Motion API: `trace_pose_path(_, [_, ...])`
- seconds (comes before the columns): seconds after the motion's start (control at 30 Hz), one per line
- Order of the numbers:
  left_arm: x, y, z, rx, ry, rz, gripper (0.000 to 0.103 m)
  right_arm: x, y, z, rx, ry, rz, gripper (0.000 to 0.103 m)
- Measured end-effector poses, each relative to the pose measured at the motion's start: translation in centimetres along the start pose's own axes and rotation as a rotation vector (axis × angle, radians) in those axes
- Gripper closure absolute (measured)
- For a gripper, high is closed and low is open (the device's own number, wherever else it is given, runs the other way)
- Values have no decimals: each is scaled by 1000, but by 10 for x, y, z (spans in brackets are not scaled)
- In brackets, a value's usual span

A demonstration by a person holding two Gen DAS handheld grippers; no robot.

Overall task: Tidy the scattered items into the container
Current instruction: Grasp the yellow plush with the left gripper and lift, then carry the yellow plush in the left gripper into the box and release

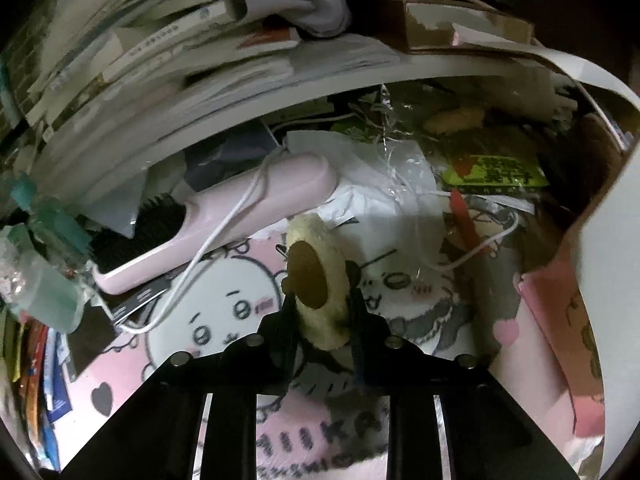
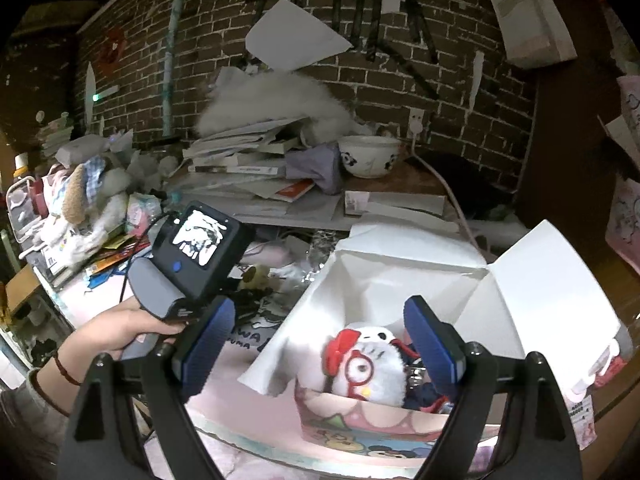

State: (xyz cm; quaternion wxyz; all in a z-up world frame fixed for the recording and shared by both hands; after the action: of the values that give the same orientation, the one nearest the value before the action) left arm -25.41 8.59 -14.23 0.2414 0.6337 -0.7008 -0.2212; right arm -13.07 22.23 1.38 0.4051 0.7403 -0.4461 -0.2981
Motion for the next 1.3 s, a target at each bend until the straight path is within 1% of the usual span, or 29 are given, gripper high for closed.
trace_pose_path(0.13, [9, -3, -22, -31, -13, 3, 85, -3, -2, 7, 10, -11, 8, 18])
trace_pose_path(0.33, [23, -5, -65, -87, -32, -1, 85, -12, -9, 16, 36, -21, 41, 18])
trace_pose_path(0.4, [33, -11, -78, -99, -32, -5, 85, -9, -12, 20, 47, -7, 42, 18])
trace_pose_path(0.5, [35, -14, -86, -117, -34, -8, 85, 0, -15, 26, 59, 10, 30, 18])
trace_pose_path(0.63, [32, -13, -107, -156, -49, 21, 85, 6, -16, 33, 60, -3, 23, 18])
trace_pose_path(0.73, [18, -8, -129, -191, -90, 64, 85, 0, -14, 34, 57, -23, 36, 18])
trace_pose_path(0.83, [-1, 0, -148, -226, -143, 111, 85, -14, -11, 27, 44, -52, 64, 18])
trace_pose_path(0.93, [-26, 12, -165, -260, -209, 158, 85, -34, -10, 18, 35, -103, 86, 18])
trace_pose_path(1.07, [-68, 28, -178, -285, -286, 224, 85, -62, -15, 3, 32, -168, 110, 18])
trace_pose_path(1.13, [-89, 35, -178, -276, -323, 257, 85, -75, -20, -3, 34, -186, 121, 18])
trace_pose_path(1.3, [-138, 46, -159, -194, -400, 307, 85, -95, -30, -14, 40, -201, 120, 17])
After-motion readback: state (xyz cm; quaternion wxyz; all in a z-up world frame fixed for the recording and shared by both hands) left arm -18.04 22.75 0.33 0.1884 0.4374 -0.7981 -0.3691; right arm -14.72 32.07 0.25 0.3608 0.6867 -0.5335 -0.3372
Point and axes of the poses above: each gripper's, at about its wrist camera, not at the fingertips, and z roughly the way its jaws point, x to its left, y to its top, the point moved 9 cm from there along z, roughly the way its jaws point
